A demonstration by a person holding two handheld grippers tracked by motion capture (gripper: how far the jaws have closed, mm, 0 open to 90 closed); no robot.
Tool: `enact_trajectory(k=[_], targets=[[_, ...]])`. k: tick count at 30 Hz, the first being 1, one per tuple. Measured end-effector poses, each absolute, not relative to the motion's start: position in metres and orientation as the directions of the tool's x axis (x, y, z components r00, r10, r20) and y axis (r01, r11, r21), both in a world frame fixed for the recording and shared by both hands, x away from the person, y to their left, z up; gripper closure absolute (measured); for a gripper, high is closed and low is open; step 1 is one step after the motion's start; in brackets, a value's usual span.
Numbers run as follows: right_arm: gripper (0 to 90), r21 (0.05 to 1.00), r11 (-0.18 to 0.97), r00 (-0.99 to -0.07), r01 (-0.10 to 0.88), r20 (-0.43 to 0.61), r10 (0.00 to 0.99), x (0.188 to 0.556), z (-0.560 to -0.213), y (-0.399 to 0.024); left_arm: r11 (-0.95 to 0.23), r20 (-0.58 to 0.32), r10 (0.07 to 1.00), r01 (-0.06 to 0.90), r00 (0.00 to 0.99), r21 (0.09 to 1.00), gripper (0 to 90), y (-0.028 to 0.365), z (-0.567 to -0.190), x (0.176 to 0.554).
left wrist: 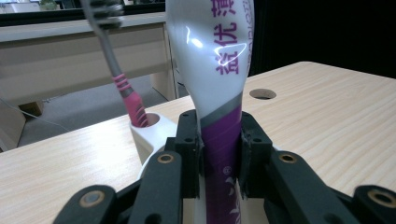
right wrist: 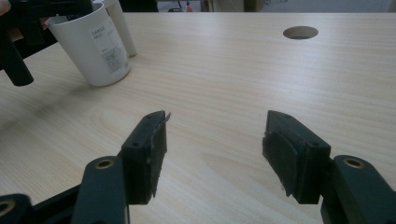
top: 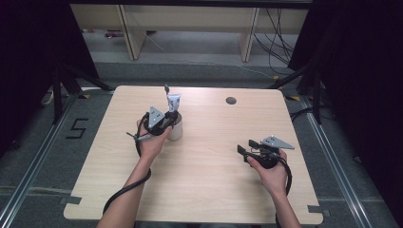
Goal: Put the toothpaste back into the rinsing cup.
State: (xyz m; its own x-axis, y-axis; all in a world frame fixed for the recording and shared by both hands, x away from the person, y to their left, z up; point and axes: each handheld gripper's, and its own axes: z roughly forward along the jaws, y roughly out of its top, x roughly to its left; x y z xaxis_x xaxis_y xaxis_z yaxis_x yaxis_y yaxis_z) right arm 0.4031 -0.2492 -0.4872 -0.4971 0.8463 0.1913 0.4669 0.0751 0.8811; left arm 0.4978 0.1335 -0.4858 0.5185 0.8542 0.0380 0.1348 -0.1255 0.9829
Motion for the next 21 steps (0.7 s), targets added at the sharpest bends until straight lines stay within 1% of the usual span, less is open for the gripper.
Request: enact_trajectory(k=[3, 11, 13, 18, 21], targets=[[40.1, 0.881, 0.079, -0.51, 0.466, 0.194, 0.838, 0.4026, -0.4872, -0.2496, -0.125, 0.037, 0.854, 0.135, 0.519, 0.983, 73.3, 0.133, -0.4855, 0.4975], [40.0, 0.883, 0.088, -0.503, 0.46, 0.179, 0.845, 0.4029, -0.487, -0.2496, -0.141, 0.05, 0.851, 0.135, 0.523, 0.981, 72.8, 0.1317, -0.4843, 0.4963], [40.0, 0.879, 0.076, -0.501, 0.471, 0.195, 0.843, 0.4025, -0.4869, -0.249, -0.143, 0.052, 0.852, 0.135, 0.521, 0.98, 72.8, 0.1319, -0.4841, 0.4959], [40.0, 0.88, 0.077, -0.5, 0.468, 0.192, 0.844, 0.4024, -0.4866, -0.2492, -0.143, 0.052, 0.852, 0.136, 0.521, 0.98, 72.6, 0.1332, -0.4837, 0.4938], [40.0, 0.885, 0.09, -0.512, 0.457, 0.179, 0.84, 0.4025, -0.4867, -0.25, -0.153, 0.062, 0.851, 0.135, 0.521, 0.979, 72.3, 0.1339, -0.4827, 0.4919]])
